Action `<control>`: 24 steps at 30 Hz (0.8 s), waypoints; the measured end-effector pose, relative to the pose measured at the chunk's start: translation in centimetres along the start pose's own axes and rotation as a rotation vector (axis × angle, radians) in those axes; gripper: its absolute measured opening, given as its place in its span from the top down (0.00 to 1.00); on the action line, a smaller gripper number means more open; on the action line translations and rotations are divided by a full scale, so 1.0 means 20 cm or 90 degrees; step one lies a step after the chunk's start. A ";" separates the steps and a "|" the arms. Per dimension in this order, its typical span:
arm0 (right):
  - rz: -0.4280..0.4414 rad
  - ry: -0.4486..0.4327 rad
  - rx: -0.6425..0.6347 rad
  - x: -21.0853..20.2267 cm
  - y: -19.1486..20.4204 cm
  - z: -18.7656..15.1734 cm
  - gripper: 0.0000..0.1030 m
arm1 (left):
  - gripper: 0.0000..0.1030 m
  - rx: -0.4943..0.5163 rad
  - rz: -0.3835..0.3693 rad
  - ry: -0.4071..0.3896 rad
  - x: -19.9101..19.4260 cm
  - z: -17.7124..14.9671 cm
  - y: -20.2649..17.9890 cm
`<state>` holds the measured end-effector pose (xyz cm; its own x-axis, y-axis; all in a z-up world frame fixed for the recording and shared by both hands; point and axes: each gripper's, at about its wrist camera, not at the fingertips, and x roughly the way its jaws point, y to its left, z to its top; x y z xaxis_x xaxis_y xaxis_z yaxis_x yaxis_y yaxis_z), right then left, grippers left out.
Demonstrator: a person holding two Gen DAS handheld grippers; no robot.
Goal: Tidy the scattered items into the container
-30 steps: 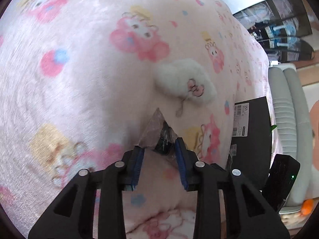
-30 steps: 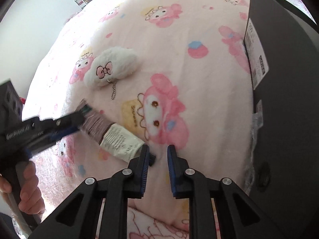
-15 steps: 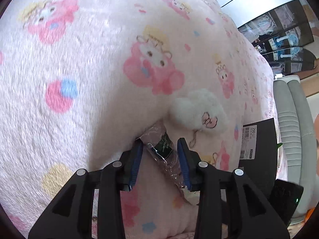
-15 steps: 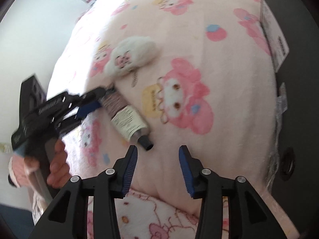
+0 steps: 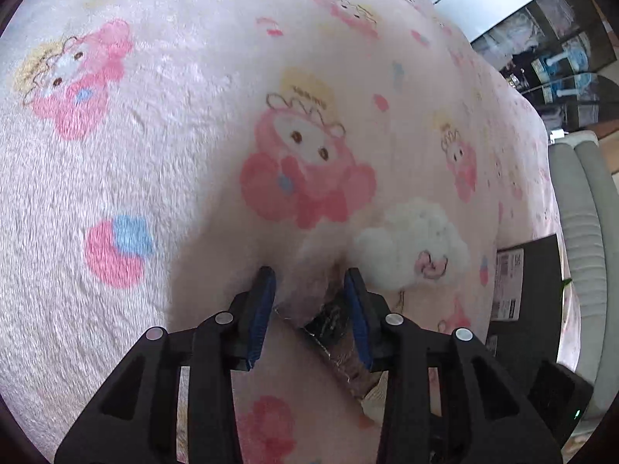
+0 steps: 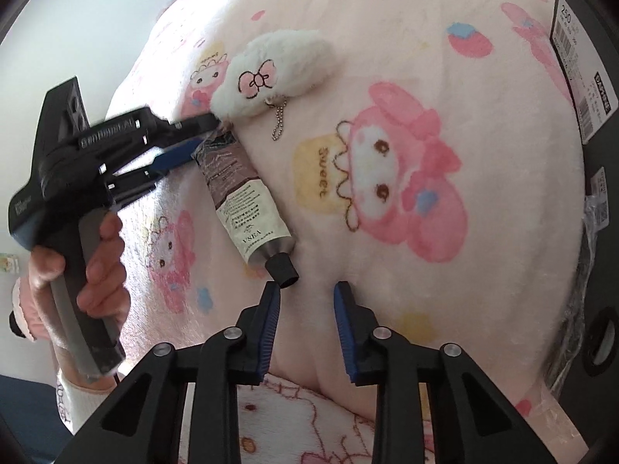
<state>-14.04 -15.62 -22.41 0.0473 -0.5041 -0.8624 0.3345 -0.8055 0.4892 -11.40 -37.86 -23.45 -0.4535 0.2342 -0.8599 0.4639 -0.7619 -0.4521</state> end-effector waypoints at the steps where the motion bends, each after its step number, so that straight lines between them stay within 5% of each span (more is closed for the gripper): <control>1: 0.001 -0.003 0.002 0.00 0.00 0.00 0.78 | 0.66 0.003 0.000 0.004 -0.01 -0.02 0.00; 10: -0.038 -0.073 0.033 -0.14 -0.06 -0.01 0.78 | 0.65 -0.004 -0.040 0.061 -0.12 -0.28 0.04; 15: 0.006 -0.062 0.056 -0.09 -0.11 0.01 0.58 | 0.59 -0.059 -0.078 0.063 -0.02 -0.24 0.14; 24: 0.006 -0.065 0.017 -0.12 -0.06 -0.06 0.64 | 0.60 -0.059 -0.064 0.047 -0.16 -0.41 0.00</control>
<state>-13.43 -13.12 -20.99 -0.0464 -0.5403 -0.8402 0.3089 -0.8076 0.5023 -3.69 -33.73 -22.64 -0.4457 0.3534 -0.8224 0.4889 -0.6735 -0.5544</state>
